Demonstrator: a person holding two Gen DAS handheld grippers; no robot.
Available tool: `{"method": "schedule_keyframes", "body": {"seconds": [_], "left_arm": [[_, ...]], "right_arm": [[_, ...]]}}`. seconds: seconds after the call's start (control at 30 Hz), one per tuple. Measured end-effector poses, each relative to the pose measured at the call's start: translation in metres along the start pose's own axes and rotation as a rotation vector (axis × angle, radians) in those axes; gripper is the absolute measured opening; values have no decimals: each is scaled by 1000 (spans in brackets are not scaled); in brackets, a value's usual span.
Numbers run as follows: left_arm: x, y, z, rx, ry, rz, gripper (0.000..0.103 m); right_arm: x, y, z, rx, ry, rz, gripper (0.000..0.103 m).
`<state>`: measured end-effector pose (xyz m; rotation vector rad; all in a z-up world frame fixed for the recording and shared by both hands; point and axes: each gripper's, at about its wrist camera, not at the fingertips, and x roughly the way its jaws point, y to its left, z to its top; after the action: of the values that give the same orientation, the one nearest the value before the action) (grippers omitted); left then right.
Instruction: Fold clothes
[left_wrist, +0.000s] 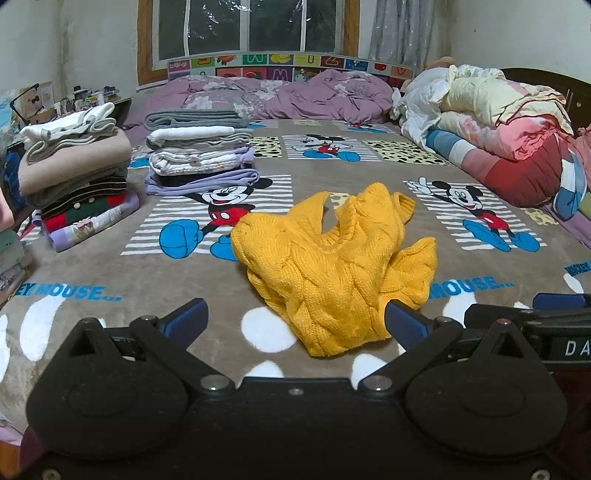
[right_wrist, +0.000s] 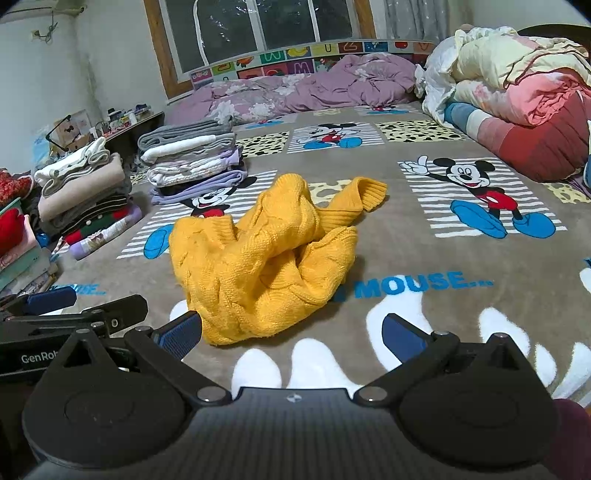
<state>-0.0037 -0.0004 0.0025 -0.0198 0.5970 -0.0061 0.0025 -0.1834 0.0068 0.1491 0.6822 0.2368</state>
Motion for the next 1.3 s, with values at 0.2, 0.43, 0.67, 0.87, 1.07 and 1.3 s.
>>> {"method": "schedule_keyframes", "body": {"seconds": [0.2, 0.43, 0.67, 0.87, 1.07, 1.3], "left_arm": [[2, 0, 0, 0, 1, 0, 103], [9, 0, 2, -2, 11, 1, 103], [18, -2, 6, -2, 22, 2, 103], [29, 0, 7, -11, 37, 3, 103], [45, 5, 10, -33, 58, -21, 103], [63, 15, 17, -59, 70, -73, 103]], "right_arm": [[2, -1, 0, 1, 1, 1, 103], [7, -5, 2, 13, 1, 8, 103], [17, -10, 4, 20, 7, 32, 103], [28, -19, 5, 51, 9, 80, 103], [35, -29, 8, 61, -42, 115, 103], [51, -40, 15, 83, -67, 147, 103]]}}
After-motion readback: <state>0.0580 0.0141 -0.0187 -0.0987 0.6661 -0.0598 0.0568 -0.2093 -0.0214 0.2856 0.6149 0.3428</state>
